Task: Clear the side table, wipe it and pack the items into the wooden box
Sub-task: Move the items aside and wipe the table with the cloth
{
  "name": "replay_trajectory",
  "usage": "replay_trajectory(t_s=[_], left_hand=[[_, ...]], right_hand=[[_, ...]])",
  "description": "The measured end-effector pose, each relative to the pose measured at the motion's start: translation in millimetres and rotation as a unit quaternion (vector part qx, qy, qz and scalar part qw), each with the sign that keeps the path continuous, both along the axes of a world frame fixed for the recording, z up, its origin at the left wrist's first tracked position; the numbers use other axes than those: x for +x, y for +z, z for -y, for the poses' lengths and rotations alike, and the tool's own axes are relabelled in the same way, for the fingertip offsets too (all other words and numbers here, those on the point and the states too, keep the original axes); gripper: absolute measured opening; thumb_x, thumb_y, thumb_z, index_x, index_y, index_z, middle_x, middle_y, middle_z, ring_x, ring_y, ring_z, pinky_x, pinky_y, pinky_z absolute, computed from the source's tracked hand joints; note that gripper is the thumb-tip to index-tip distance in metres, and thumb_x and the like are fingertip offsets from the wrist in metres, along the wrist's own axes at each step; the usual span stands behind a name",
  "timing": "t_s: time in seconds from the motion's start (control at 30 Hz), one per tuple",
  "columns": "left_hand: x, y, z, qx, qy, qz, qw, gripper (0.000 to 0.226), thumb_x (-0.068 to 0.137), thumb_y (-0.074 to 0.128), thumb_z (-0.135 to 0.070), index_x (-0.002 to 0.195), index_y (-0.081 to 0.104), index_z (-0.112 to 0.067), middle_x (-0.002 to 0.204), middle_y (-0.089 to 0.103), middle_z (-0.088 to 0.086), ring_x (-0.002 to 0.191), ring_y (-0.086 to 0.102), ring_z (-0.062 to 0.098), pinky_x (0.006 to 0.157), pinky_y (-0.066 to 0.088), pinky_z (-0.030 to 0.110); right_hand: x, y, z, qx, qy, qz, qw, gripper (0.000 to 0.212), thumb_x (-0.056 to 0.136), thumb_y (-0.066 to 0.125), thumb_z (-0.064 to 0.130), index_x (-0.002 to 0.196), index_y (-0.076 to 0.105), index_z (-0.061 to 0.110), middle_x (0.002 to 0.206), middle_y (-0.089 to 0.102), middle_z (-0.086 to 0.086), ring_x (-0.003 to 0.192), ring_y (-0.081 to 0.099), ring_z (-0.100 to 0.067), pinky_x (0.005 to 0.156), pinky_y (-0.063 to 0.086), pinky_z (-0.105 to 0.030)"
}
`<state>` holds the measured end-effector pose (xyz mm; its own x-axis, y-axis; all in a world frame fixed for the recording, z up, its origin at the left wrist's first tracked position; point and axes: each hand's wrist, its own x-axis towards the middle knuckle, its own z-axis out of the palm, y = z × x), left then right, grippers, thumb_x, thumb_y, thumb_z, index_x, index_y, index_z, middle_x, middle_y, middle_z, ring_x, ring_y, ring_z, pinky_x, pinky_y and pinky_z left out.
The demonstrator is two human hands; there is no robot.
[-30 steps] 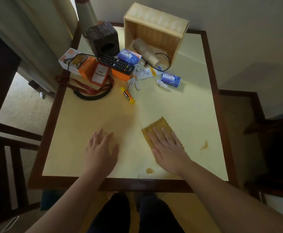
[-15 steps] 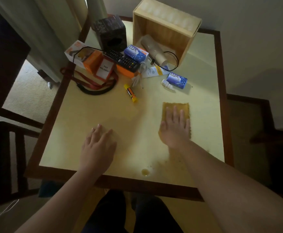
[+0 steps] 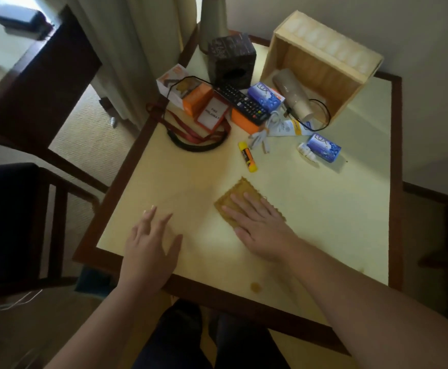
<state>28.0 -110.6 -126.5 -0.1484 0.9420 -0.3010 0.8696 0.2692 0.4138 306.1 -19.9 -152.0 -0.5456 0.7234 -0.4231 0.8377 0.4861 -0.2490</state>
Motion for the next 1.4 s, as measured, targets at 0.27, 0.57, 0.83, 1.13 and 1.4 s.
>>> replay_trajectory(t_s=[0.27,0.57,0.83,1.13,1.4], left_hand=[[-64,-14,8,-0.032,0.054,-0.035,0.997,0.071,0.099,0.051,-0.060,0.161,0.032,-0.030,0.174,0.011,0.002,0.160,0.009,0.029,0.127,0.022,0.054],[-81,-15,21,-0.044,0.015,-0.044,0.998,0.078,0.101,0.042,-0.064,0.166,0.019,-0.029,0.175,-0.003,0.000,0.160,-0.008,0.020,0.126,0.000,0.040],[-84,-4,20,-0.056,0.015,-0.012,0.998,0.075,0.103,0.045,-0.059,0.165,0.009,-0.036,0.173,-0.016,-0.008,0.156,-0.020,0.013,0.122,-0.005,0.036],[-122,30,1,0.058,0.180,0.085,0.978,0.047,0.100,0.060,-0.050,0.144,0.056,-0.034,0.144,0.058,-0.011,0.132,0.053,0.009,0.108,0.051,0.042],[-111,37,-39,0.024,0.102,0.108,0.989,0.052,0.101,0.061,-0.047,0.150,0.049,-0.035,0.153,0.048,-0.007,0.142,0.042,0.015,0.109,0.043,0.038]], right_hand=[[-118,-6,-11,0.002,-0.147,0.023,0.989,0.062,0.106,0.004,0.048,0.157,-0.029,0.034,0.164,-0.038,0.005,0.152,-0.035,-0.022,0.125,-0.018,-0.050],[-167,1,-33,-0.008,0.102,0.001,0.995,0.058,0.107,0.008,0.051,0.159,-0.018,0.049,0.165,-0.033,0.019,0.149,-0.037,-0.006,0.122,-0.021,-0.040],[-245,-8,-103,0.032,0.091,-0.011,0.995,0.058,0.108,0.009,0.046,0.160,-0.018,0.045,0.168,-0.029,0.011,0.153,-0.030,-0.014,0.126,-0.013,-0.047],[-289,-5,-54,0.007,0.072,0.004,0.997,0.062,0.109,0.012,0.044,0.161,-0.021,0.035,0.167,-0.034,0.001,0.152,-0.033,-0.024,0.126,-0.011,-0.055],[-177,6,27,0.002,0.259,-0.063,0.964,0.056,0.111,0.015,0.045,0.162,-0.005,0.047,0.170,-0.020,0.017,0.155,-0.026,-0.009,0.125,-0.015,-0.042]])
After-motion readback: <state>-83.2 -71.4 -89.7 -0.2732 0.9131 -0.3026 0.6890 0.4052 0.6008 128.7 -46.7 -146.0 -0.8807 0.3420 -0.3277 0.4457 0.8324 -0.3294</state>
